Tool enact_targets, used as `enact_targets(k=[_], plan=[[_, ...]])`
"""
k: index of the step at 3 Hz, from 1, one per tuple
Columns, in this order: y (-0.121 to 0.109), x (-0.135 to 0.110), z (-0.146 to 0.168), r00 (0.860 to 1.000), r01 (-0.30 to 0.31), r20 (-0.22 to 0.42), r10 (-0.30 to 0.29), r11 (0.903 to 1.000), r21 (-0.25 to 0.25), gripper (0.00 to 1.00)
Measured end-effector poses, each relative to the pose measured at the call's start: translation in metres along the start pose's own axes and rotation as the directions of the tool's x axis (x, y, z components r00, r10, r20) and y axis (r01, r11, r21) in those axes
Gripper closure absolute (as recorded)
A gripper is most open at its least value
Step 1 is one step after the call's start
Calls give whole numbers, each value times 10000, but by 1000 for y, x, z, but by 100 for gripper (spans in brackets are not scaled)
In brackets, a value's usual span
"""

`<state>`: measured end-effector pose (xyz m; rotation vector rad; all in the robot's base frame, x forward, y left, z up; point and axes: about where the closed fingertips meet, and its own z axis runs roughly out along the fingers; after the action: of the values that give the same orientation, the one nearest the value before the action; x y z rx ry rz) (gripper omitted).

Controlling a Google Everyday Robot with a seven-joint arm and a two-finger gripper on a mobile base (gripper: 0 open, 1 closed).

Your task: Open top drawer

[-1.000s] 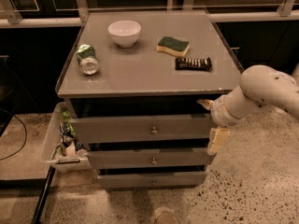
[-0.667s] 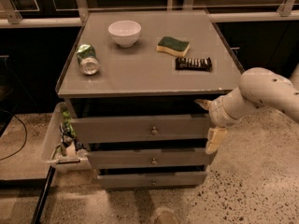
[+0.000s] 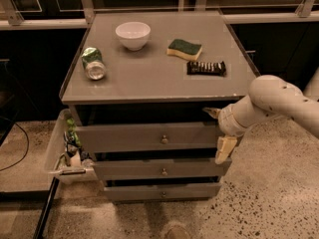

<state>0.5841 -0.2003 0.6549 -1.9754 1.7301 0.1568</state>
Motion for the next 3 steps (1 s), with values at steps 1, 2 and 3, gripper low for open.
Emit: enact_targets(k=[1,2,3], plan=[[0,0,10,9999,-4,105,5,9999,-126,0],[0,-2,17,9998,5,175,-1,9997,-238,0],[1,-3,25,9997,-48,255,57,9993,-365,0]])
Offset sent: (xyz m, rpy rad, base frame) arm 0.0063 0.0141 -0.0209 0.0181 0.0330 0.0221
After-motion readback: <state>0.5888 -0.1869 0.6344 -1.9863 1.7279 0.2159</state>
